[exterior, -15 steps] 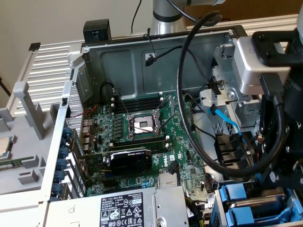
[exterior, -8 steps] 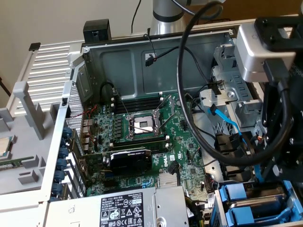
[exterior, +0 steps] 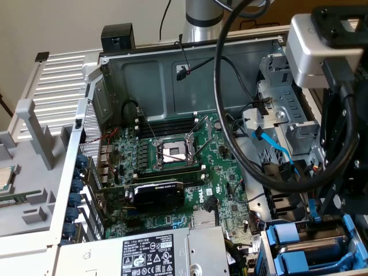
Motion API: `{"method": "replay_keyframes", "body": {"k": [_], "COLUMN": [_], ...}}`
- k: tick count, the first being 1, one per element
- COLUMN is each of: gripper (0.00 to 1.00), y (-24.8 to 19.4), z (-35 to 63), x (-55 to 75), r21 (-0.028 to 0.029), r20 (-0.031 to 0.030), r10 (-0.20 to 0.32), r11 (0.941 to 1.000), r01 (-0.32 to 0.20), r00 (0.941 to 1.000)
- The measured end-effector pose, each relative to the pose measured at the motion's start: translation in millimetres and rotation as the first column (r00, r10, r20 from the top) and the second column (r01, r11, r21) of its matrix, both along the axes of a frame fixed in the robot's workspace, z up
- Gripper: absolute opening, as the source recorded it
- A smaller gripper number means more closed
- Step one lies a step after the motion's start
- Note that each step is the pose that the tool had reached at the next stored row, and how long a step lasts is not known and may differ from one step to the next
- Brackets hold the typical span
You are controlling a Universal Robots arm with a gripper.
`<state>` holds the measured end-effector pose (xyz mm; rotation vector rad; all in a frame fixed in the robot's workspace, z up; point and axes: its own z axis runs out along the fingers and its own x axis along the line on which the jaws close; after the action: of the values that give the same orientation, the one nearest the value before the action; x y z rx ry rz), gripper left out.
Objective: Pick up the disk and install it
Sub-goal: 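Insert the second disk wire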
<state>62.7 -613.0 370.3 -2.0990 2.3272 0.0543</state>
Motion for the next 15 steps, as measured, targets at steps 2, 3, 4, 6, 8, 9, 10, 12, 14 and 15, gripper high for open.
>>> {"method": "replay_keyframes", "body": {"k": [2,3,4,6,8,9,10,12,14,15], "gripper": [0.25,0.25,0.25,0.25,0.25,0.25,0.25,0.25,0.25,0.25], "y": [0.0,0.0,0.0,0.0,0.0,-0.1,-0.1,0.0,0.0,0.0], "z": [2.0,3.6,5.6,10.1,13.3,13.7,13.6,13.8,13.7,13.7], "x": [-0.7,-0.7,-0.7,-0.8,-0.8,-0.8,-0.9,-0.9,-1.0,-1.0], "r21": [0.0,-0.0001,0.0,0.0,0.0001,0.0002,0.0002,0.0001,0.0,0.0001], "r20": [0.0025,0.0033,0.0038,0.0045,0.0056,0.0065,0.007,0.0072,0.0074,0.0074], "r10": [-0.001,-0.001,-0.001,-0.001,-0.001,-0.001,-0.001,-0.001,-0.001,-0.001], "r11": [1.0,1.0,1.0,1.0,1.0,1.0,1.0,1.0,1.0,1.0], "r01": [0.001,0.001,0.001,0.001,0.001,0.001,0.001,0.001,0.001,0.001], "r00": [1.0,1.0,1.0,1.0,1.0,1.0,1.0,1.0,1.0,1.0]}}
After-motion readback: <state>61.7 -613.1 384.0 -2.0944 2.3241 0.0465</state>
